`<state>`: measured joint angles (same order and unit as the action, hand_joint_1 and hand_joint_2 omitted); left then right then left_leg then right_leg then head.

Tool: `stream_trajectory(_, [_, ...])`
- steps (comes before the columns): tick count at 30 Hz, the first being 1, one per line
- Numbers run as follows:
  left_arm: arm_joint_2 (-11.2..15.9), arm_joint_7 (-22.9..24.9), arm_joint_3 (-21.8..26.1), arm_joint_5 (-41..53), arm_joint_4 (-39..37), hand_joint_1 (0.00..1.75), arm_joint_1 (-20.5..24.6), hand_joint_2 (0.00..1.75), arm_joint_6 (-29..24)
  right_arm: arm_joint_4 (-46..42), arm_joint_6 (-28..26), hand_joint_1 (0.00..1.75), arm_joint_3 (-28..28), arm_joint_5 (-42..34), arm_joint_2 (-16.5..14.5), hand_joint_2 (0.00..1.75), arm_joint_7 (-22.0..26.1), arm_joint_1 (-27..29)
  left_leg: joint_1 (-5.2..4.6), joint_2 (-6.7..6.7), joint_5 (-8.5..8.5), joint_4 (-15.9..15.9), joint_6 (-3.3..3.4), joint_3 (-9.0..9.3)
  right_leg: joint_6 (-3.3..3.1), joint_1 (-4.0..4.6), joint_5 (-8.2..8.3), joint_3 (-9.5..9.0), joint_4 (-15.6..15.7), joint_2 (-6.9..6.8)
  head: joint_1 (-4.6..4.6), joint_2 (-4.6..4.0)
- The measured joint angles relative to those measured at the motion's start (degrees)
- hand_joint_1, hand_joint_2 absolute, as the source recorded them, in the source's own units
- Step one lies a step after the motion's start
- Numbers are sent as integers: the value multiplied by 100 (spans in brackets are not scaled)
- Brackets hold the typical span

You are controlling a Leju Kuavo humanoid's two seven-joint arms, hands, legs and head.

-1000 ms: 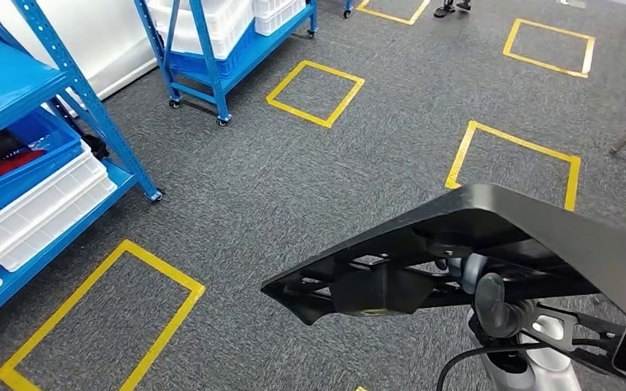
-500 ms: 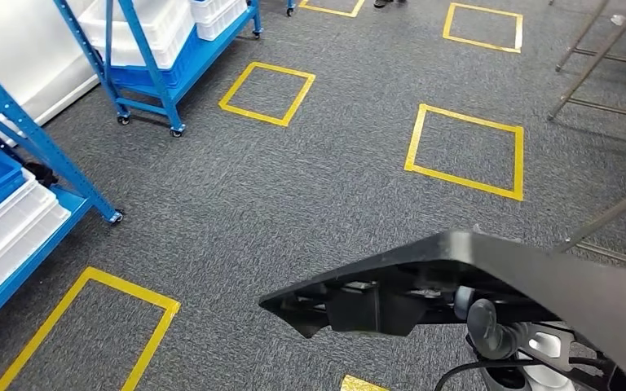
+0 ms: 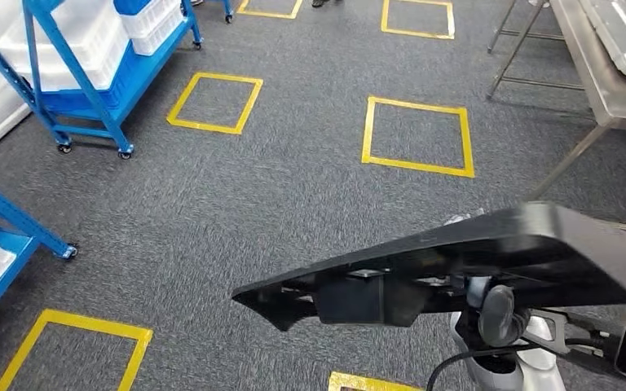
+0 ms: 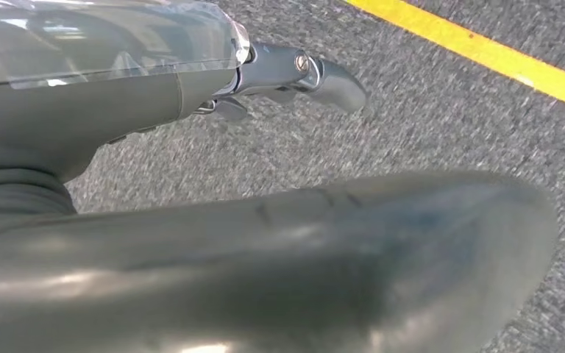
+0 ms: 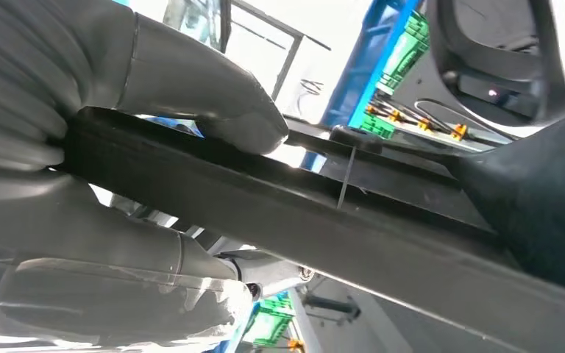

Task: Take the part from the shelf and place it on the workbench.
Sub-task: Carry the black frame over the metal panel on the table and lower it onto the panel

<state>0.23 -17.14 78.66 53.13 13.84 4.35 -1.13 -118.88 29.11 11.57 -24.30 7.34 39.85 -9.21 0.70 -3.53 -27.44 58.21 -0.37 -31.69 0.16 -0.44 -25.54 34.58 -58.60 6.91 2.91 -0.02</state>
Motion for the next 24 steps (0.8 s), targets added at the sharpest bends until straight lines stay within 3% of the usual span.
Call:
stream_trajectory(1, [1, -15, 1, -13, 0, 0, 9, 0, 5, 0, -11, 175, 11, -26, 19, 175, 1, -31, -2, 58, 22, -24, 42, 5, 32, -8, -2, 16, -10, -25, 0, 0])
stream_trajectory(2, [1, -24, 1, -24, 0, 0, 16, 0, 11, 0, -17, 175, 19, -42, 35, 175, 3, -60, -1, 116, 45, -51, 87, 10, 56, -4, -52, 56, -81, -133, -1, 0])
stream_trajectory(3, [1, -31, 1, -29, 0, 0, 18, 0, 17, 1, -20, 175, 25, -52, 51, 175, 4, -91, 0, 180, 64, -77, 126, 12, 74, 5, -169, 145, -263, -287, -1, 0])
stream_trajectory(5, [1, -37, 2, -34, 0, 0, -2, 0, 23, 3, -21, 175, 40, -64, 71, 175, 7, -138, -20, 312, 70, -91, 170, 6, 99, 8, -532, 469, -938, -582, -1, 0])
stream_trajectory(7, [1, -39, 5, -38, 0, 0, -21, 0, 25, 16, -21, 175, 47, -65, 84, 175, 7, -150, -42, 451, 63, -89, 183, -4, 117, 0, -746, 765, -1552, -651, -1, 0])
stream_trajectory(8, [1, -47, 8, -48, 0, 0, -21, 0, 29, 26, -20, 175, 49, -68, 90, 175, 6, -155, -51, 520, 58, -88, 184, -4, 115, 0, -704, 778, -1589, -661, -1, 0])
stream_trajectory(9, [1, -64, 10, -66, 0, 0, -15, 0, 38, 34, -22, 175, 52, -75, 99, 175, -2, -170, -59, 582, 53, -87, 183, 0, 100, 4, -565, 667, -1393, -684, 0, 0])
stream_trajectory(11, [-1, -113, 18, -128, 0, 0, -1, 0, 61, 41, -48, 175, 75, -117, 124, 175, -58, -246, -75, 690, 36, -87, 170, 22, 38, 42, -223, 229, -598, -865, 0, 0])
stream_trajectory(12, [-1, -142, 25, -168, 0, 0, 3, 0, 75, 43, -89, 175, 108, -162, 140, 175, -118, -317, -90, 743, 24, -84, 152, 29, -5, 78, -123, 47, -253, -981, 0, 0])
stream_trajectory(14, [-1, -191, 47, -246, 0, 0, 10, 0, 107, 48, -207, 175, 194, -282, 180, 175, -250, -475, -111, 849, 1, -78, 107, 40, -70, 139, -88, -87, 41, -1083, 0, 0])
stream_trajectory(16, [-1, -221, 74, -314, 0, 0, 30, 0, 126, 50, -336, 175, 280, -388, 228, 175, -339, -591, -119, 947, -27, -72, 56, 48, -117, 137, -66, -85, 84, -971, 0, 0])
stream_trajectory(18, [-1, -218, 114, -361, 0, 0, 51, 0, 107, 52, -425, 175, 349, -448, 263, 175, -374, -660, -104, 802, -152, 99, -5, -6, -160, 102, -28, -119, 150, -867, -1, 0])
stream_trajectory(20, [-1, -181, 159, -363, 0, 0, 37, 0, 48, 71, -491, 175, 420, -490, 274, 175, -384, -718, -75, 545, -464, 694, -60, -271, -195, 86, -13, -144, 183, -756, -1, 0])
stream_trajectory(22, [12, -111, 179, -306, 0, 0, 0, 0, -31, 101, -602, 175, 494, -538, 274, 175, -432, -753, -48, 454, -691, 1335, -95, -596, -214, 82, -12, -144, 174, -619, 0, 0])
stream_trajectory(23, [22, -76, 181, -273, 0, 0, -12, 0, -62, 112, -657, 175, 512, -568, 271, 175, -477, -760, -31, 438, -661, 1438, -111, -664, -212, 78, -14, -145, 165, -545, 0, 0])
stream_trajectory(24, [41, -46, 183, -249, 0, 0, -18, 0, -89, 122, -703, 175, 524, -599, 267, 175, -539, -765, -10, 422, -524, 1329, -125, -635, -202, 70, -20, -147, 150, -471, 0, 0])
